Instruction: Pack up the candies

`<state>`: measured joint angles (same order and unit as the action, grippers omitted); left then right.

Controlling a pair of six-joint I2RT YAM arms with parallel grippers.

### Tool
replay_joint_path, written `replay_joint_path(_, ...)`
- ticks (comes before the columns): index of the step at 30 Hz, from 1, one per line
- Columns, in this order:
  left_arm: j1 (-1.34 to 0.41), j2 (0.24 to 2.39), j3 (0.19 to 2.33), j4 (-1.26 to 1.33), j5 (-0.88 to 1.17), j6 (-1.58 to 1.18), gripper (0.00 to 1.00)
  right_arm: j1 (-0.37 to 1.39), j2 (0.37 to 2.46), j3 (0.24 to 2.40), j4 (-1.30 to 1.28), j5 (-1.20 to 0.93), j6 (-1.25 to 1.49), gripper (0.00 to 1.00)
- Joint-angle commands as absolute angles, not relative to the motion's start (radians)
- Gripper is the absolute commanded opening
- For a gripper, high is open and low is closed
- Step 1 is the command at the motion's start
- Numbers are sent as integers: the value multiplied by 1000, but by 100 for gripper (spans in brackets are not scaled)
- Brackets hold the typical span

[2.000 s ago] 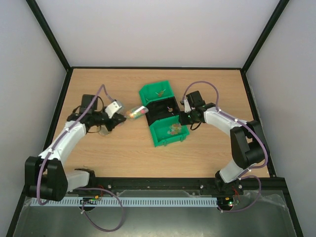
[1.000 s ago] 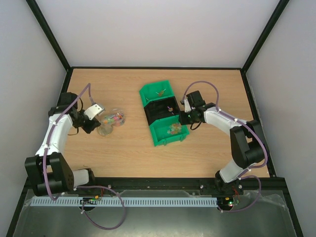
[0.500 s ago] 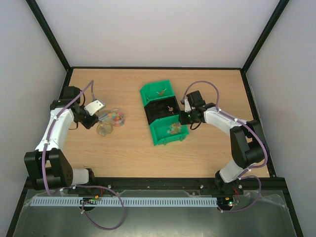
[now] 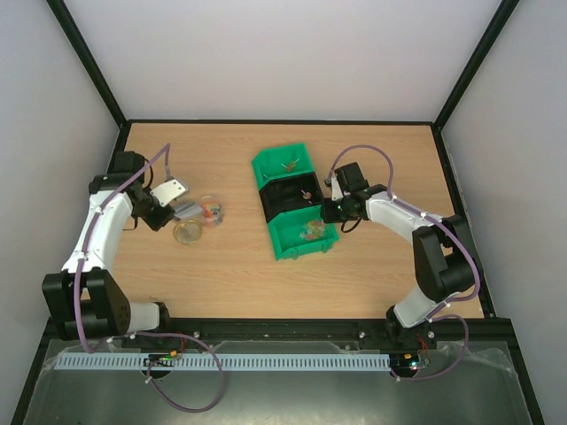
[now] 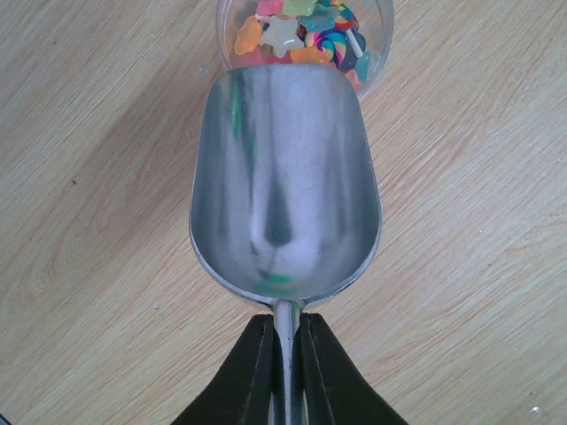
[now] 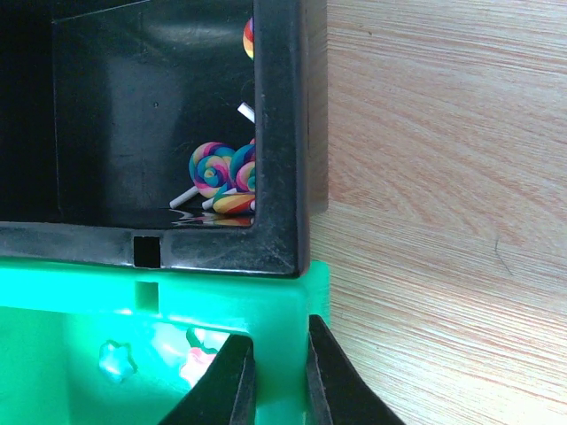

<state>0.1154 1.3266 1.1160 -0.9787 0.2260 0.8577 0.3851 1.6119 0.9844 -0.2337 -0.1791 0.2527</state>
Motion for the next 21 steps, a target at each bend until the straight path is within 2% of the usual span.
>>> replay_joint_path(1, 113, 1317, 1190, -1059, 270, 869, 2, 379, 1609, 986, -187, -212, 279, 1)
replay_joint_path(4, 56, 1311, 1273, -1062, 310, 794, 2, 379, 1602, 984, -187, -211, 295, 1)
replay_joint_path(11, -211, 1322, 1348, -1068, 352, 627, 2, 384, 1590, 958, -170, -215, 355, 1)
replay_joint_path(16, -433, 1375, 1340, -1042, 318, 531, 2, 401, 1591, 953, -152, -198, 375, 1)
replay_joint_path(21, -577, 1458, 1342, -997, 247, 453, 2, 425, 1587, 959, -146, -159, 383, 1)
